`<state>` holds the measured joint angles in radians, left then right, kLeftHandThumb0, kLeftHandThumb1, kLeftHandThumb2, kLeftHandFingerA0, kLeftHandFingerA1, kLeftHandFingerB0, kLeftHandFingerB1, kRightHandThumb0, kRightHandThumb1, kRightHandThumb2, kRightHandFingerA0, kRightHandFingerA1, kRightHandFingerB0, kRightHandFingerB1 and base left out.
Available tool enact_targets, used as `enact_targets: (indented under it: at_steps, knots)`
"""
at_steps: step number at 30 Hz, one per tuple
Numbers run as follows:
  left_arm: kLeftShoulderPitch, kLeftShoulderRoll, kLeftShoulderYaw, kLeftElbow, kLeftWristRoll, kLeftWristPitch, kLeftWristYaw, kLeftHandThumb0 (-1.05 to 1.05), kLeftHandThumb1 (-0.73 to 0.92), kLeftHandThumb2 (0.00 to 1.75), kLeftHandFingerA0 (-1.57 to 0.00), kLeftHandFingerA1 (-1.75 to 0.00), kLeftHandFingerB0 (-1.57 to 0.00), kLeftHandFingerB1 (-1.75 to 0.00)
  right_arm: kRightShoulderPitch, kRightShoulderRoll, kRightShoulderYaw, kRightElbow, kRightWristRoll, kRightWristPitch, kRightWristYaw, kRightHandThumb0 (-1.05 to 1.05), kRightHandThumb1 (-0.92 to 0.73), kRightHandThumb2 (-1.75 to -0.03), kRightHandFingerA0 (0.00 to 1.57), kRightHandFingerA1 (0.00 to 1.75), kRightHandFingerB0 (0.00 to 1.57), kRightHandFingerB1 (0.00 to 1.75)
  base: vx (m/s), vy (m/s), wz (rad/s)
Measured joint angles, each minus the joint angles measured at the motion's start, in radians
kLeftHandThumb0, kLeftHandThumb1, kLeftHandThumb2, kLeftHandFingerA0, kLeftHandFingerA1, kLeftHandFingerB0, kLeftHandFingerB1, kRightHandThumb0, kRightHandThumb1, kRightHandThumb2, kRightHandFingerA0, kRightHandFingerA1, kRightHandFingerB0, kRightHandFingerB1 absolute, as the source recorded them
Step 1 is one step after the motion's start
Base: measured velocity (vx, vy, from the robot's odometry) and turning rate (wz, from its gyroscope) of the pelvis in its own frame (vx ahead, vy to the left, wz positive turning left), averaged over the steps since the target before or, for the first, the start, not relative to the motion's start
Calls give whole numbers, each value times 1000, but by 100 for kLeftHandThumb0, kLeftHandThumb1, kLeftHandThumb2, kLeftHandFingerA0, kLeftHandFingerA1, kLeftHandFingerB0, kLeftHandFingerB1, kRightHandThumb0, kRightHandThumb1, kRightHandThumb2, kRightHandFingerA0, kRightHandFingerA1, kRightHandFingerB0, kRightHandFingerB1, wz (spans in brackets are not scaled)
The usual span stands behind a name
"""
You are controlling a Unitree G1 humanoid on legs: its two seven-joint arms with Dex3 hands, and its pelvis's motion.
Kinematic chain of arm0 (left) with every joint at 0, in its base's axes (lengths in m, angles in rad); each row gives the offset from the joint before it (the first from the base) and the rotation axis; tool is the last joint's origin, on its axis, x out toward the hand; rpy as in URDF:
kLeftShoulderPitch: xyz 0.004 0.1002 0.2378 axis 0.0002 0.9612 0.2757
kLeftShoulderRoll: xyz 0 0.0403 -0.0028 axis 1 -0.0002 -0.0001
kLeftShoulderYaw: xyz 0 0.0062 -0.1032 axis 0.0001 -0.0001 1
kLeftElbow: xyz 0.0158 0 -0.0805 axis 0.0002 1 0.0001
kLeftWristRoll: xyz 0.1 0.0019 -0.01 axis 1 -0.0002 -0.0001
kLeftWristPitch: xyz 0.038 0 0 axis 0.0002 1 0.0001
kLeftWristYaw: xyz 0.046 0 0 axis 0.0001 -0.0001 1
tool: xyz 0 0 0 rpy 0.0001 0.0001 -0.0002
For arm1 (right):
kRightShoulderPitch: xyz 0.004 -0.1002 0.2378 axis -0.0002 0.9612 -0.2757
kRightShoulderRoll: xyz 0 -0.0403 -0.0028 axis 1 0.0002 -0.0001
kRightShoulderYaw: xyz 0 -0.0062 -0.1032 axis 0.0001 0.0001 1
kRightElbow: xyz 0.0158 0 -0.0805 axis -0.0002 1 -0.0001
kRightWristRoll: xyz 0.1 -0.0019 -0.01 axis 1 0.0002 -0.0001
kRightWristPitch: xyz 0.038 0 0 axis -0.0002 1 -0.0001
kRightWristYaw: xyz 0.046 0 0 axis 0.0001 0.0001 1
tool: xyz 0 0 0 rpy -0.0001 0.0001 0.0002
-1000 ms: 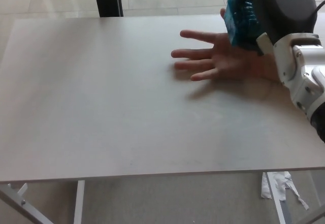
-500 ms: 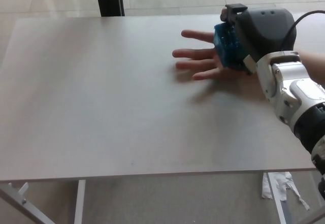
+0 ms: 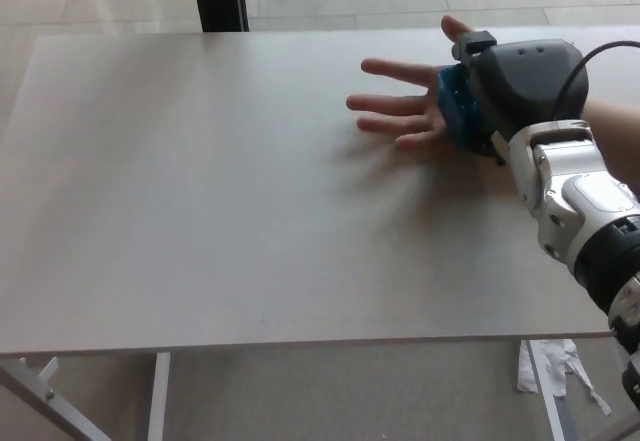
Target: The robot uses its right hand to pick up a cube kept in the middle of the desk infront of it and hands it to a person
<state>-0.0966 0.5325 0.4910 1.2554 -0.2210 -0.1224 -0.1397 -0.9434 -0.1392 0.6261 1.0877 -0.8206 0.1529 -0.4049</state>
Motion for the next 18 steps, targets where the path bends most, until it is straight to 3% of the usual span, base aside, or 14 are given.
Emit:
enact_targets:
  at_steps: [1, 3, 4, 7, 8, 9, 11, 12, 14, 15, 17, 18]
  knots:
    - [2, 0, -2, 0, 0, -3, 0, -62, 49, 56, -75, -58, -63, -43, 4, 0, 0, -11, 0, 5, 7, -47, -47, -92, 76, 93, 47, 60, 0, 0, 0]
    - [4, 0, -3, 0, 1, -3, 0, -62, 49, 56, -75, -58, -63, -43, 9, -2, 0, -28, -1, 10, 15, -47, -47, -92, 76, 93, 47, 60, 0, 0, 0]
    - [5, 0, -3, 0, 1, -3, 0, -64, 47, 55, -84, -62, -66, -44, 12, -4, 0, -34, -1, 11, 17, -46, -64, -59, 65, 64, 58, 46, 0, 0, 0]
    - [5, 0, -2, 0, 0, -3, -1, -61, 46, 55, -86, -61, -67, -44, 19, -6, -3, -47, -1, 15, 17, -48, -67, -60, 67, 61, 56, 45, 0, 0, 0]
    - [5, 0, -1, 0, 0, -3, -2, -59, 48, 55, -83, -60, -67, -45, 19, -7, -3, -49, -1, 17, 17, -48, -67, -59, 73, 70, 57, 46, 0, 0, 0]
    - [5, 0, 0, 1, -1, -3, -3, -62, 47, 55, -83, -61, -66, -44, 20, -8, -5, -52, -1, 19, 16, -48, -68, -61, 60, 56, 60, 47, 0, 0, 0]
    - [5, -1, 1, 0, -1, -3, -3, -62, 47, 55, -83, -61, -67, -45, 21, -12, -8, -55, 0, 19, 15, -48, -67, -60, 61, 55, 62, 47, 0, 0, 0]
    - [5, -1, 2, 0, -1, -3, -3, -63, 47, 55, -85, -63, -67, -45, 21, -13, -9, -56, 0, 19, 14, -49, -67, -60, 71, 66, 62, 47, 0, 0, 0]
    - [6, -4, 2, 0, -1, -4, -4, -62, 47, 55, -86, -63, -68, -45, 23, -17, -10, -59, -1, 19, 10, -48, -67, -60, 75, 68, 62, 46, 0, 0, 0]
    - [6, -6, 2, 0, -1, -4, -4, -62, 50, 56, -78, -58, -62, -42, 24, -18, -12, -59, 0, 19, 7, -48, -68, -60, 84, 78, 63, 46, 0, 0, 0]
    - [9, -8, -2, 0, 1, -5, -5, -62, 50, 56, -78, -58, -62, -42, 24, -21, -12, -57, -1, 18, 1, -48, -68, -60, 84, 78, 63, 46, 0, 0, 0]
    - [11, -8, -4, 0, 1, -5, -5, -65, 37, 81, -76, -68, -58, -56, 24, -21, -11, -56, -1, 17, 0, -48, -68, -60, 61, 60, 62, 46, 0, 0, 0]
